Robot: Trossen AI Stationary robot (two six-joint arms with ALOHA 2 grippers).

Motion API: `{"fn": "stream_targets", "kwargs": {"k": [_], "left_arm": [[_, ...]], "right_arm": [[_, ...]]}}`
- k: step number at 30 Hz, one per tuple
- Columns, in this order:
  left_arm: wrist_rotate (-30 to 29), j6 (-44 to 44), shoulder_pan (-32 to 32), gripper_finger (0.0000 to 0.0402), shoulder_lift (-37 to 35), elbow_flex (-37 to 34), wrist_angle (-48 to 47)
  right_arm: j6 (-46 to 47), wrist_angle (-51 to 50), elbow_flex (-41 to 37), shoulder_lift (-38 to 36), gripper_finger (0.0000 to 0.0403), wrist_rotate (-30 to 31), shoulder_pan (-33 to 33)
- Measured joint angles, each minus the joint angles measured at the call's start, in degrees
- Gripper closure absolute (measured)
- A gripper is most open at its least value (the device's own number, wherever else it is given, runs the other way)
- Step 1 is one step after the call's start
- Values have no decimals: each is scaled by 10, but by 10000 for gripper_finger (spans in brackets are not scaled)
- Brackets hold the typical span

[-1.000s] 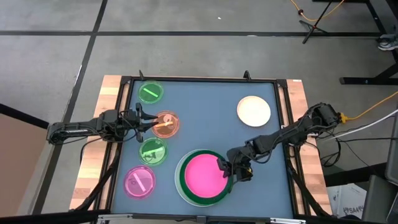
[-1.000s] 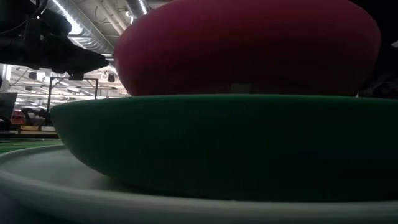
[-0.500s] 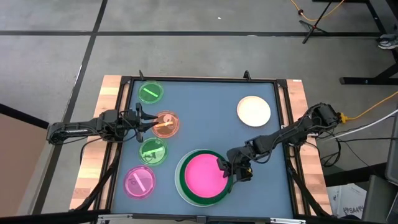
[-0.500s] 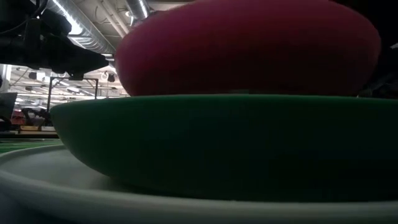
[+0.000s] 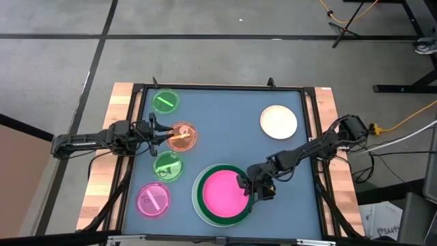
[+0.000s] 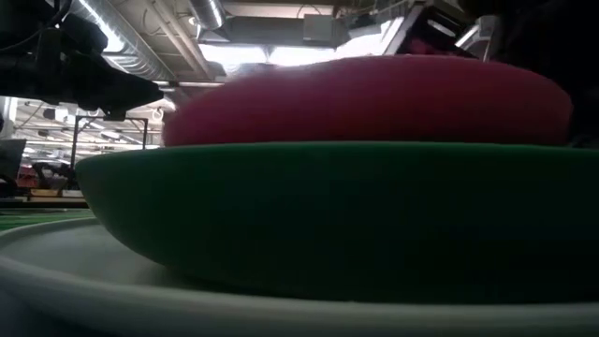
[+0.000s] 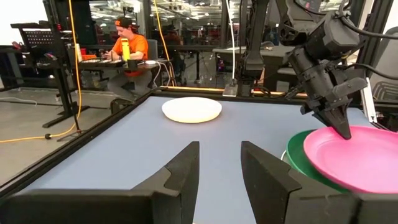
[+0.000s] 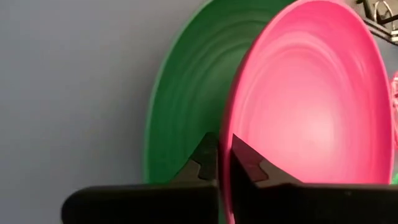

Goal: Stack plastic plates
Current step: Stack the pink plate on the green plate, then stack the white plate on the pink plate

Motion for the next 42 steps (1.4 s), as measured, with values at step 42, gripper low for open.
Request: {"fn": "stream_targets", "kwargs": {"k": [42], "left_arm": [[0,0,0,290,0,0,0]], "right_arm": [[3,-106,0,-131,325,186,0]]}}
